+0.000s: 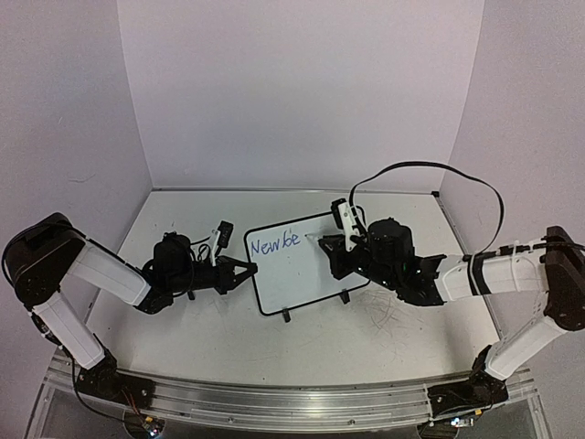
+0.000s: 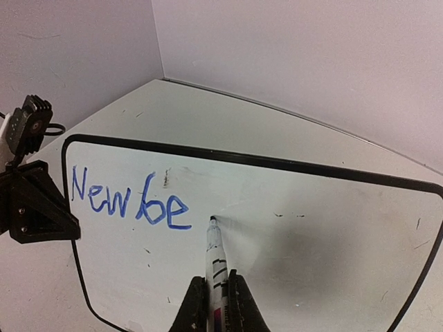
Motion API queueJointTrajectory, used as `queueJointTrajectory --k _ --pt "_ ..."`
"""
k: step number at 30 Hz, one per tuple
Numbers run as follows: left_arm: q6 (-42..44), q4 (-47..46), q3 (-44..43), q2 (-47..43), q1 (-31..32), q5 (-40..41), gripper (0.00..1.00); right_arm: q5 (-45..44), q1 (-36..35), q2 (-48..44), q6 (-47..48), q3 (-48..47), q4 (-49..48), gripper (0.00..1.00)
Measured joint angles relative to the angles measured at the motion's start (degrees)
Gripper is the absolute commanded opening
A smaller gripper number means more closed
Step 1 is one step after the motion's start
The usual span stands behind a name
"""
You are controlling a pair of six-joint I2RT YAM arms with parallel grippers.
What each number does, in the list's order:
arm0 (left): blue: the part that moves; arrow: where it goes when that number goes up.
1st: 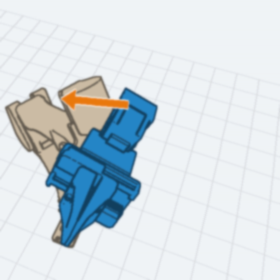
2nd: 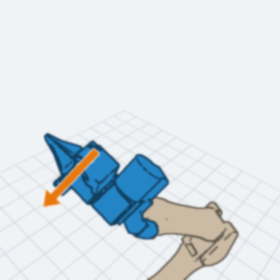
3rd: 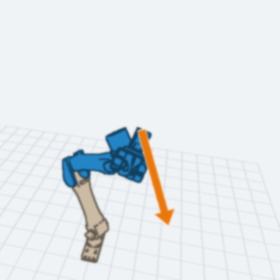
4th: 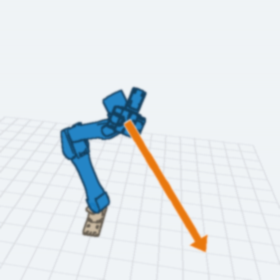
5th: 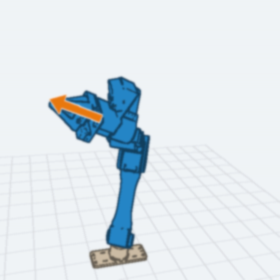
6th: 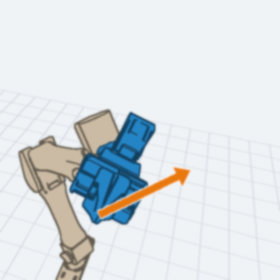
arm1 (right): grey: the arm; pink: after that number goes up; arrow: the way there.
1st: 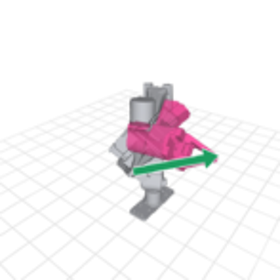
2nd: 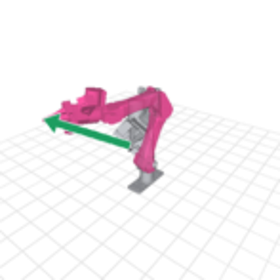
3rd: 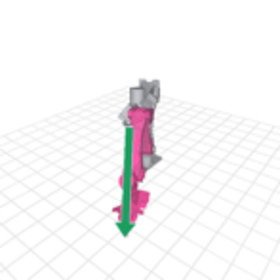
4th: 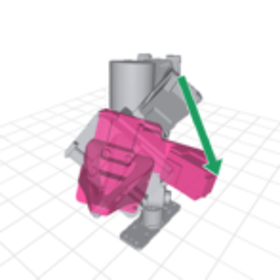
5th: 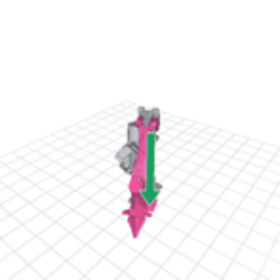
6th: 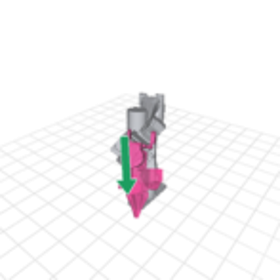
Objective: Write a sentence on the whiteboard
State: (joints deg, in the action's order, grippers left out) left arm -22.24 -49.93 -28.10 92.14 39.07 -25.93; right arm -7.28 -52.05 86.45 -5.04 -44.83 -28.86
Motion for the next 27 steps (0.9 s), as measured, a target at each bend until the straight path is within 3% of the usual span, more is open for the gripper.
queueJointTrajectory --k 27 --pt "0.00 0.44 0.00 -0.16 0.00 0.04 0.00 1.73 0.00 1.74 -0.33 -1.80 0.00 0.00"
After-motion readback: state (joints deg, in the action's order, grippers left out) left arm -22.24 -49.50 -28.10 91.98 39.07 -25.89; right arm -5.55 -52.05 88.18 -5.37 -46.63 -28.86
